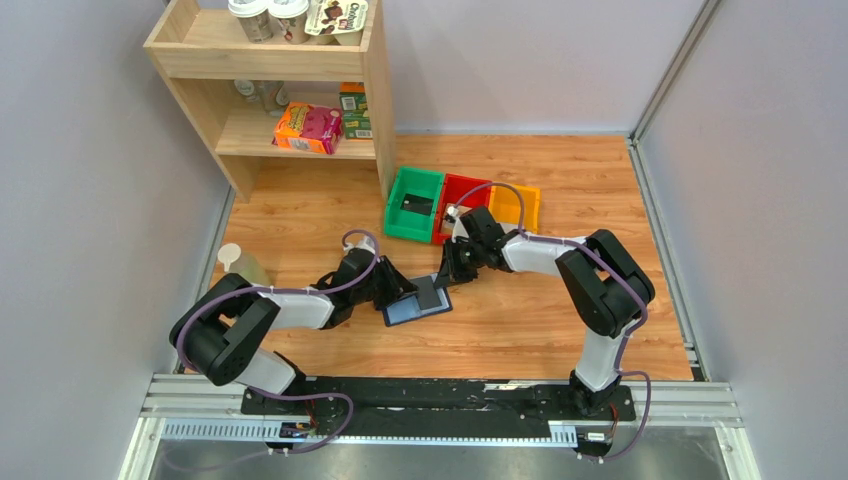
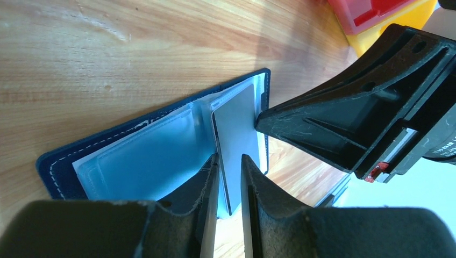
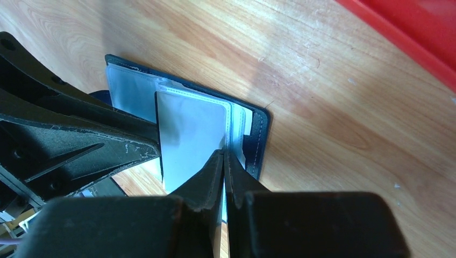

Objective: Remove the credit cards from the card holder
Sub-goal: Remove the credit card from the card holder.

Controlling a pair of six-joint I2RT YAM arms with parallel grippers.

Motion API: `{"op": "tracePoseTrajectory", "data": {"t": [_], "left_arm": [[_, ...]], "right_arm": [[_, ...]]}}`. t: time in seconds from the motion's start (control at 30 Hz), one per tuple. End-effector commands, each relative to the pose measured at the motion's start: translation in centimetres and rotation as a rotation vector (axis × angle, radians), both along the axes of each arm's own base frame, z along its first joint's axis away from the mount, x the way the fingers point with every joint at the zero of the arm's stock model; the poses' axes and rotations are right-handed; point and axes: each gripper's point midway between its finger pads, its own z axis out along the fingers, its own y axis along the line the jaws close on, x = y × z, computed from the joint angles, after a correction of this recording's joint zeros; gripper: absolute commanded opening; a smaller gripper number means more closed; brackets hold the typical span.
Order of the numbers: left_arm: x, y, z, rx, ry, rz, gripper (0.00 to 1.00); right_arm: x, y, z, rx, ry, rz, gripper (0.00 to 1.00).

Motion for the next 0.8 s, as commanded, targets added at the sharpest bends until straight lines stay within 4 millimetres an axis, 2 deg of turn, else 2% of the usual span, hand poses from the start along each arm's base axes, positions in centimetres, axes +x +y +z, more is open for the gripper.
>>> {"op": "tracePoseTrajectory", "data": {"t": [0.0, 0.07, 0.27, 0.6, 0.77], "left_arm": [[0.9, -2.1, 3.4, -0.113, -0.114, -0.056, 0.27], [0.9, -2.1, 3.9, -0.13, -0.131, -0.054, 0.24], [0.8, -2.1, 3.7, -0.149, -0.136, -0.052, 0.17], [0.8, -2.7, 3.1, -0.185, -0.123, -0.058, 0.17], [0.4, -1.8, 2.8, -0.185, -0.115, -0.022, 0.0]], "right_arm": [[-1.3, -1.1, -2.6, -0.074, 0.048, -0.001, 0.07], [-1.3, -1.1, -2.7, -0.075, 0.047, -0.002, 0.07], [-1.6, -1.3, -3.3, -0.082, 0.058, -0.002, 0.07], [-2.2, -1.9, -4.5, -0.101, 0.074, -0.007, 0.06], [-2.5, -2.5, -5.6, -0.111, 0.108, -0.025, 0.04]]}}
